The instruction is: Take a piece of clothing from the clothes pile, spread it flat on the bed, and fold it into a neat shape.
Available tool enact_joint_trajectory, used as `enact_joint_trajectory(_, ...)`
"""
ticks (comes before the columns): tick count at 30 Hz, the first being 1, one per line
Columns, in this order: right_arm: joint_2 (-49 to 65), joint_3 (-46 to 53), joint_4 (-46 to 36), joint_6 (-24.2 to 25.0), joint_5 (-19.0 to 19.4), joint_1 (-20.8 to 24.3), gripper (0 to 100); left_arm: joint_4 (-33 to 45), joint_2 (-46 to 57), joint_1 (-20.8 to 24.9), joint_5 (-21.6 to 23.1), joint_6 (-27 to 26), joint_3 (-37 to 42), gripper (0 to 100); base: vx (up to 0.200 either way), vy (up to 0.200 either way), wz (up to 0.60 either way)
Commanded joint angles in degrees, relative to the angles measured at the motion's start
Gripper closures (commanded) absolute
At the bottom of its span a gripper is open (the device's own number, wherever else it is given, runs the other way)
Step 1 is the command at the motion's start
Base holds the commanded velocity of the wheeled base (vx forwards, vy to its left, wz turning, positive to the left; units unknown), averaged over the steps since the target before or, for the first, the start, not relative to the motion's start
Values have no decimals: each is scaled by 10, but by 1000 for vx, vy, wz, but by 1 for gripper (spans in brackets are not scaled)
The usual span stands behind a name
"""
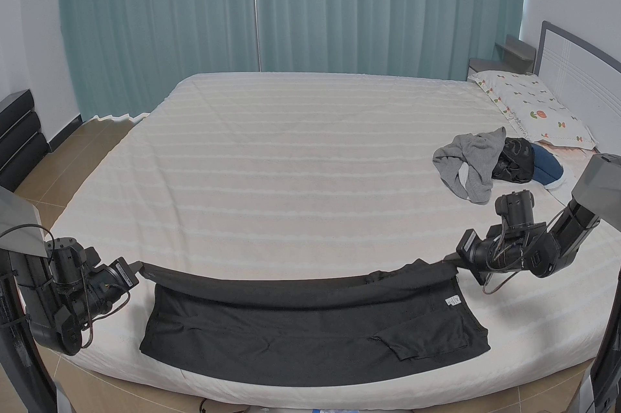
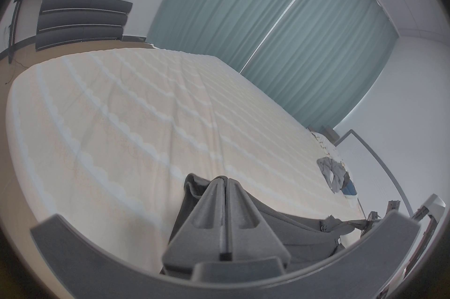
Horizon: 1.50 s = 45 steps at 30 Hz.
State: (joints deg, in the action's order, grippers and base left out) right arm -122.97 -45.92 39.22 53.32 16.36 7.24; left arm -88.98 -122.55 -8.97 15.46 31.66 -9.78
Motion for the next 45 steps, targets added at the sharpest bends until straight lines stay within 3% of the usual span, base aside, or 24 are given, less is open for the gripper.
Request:
enact_joint_trajectory(1,4,-7,91,49,-21,-12,100,-8,0,0,-1,17,-17,100,0,0,0)
enact_joint_trajectory(10,-4,43,118,15,-26,-9,100,-8,-3,-6,-2,77,-38,100,0,0,0)
enact_joint_trajectory(21,-5,79,113,-35,-24,-10,100,-8,-28,-7,-15,71,-29,100,0,0,0)
enact_joint_trajectory(28,-13,116,112,-110,-22,-9,100,-9,-36,-9,-14,-24,11,100,0,0,0)
enact_joint_trajectory(30,-26,129,113,-148,-22,-8,100,-9,-58,-8,-13,-74,29,100,0,0,0)
enact_joint_trajectory(35,-41,141,113,-185,-23,-7,100,-9,-96,-8,-16,-139,48,100,0,0,0)
enact_joint_trajectory(45,-54,152,113,-212,-26,-6,100,-9,-103,-6,-16,-165,64,100,0,0,0)
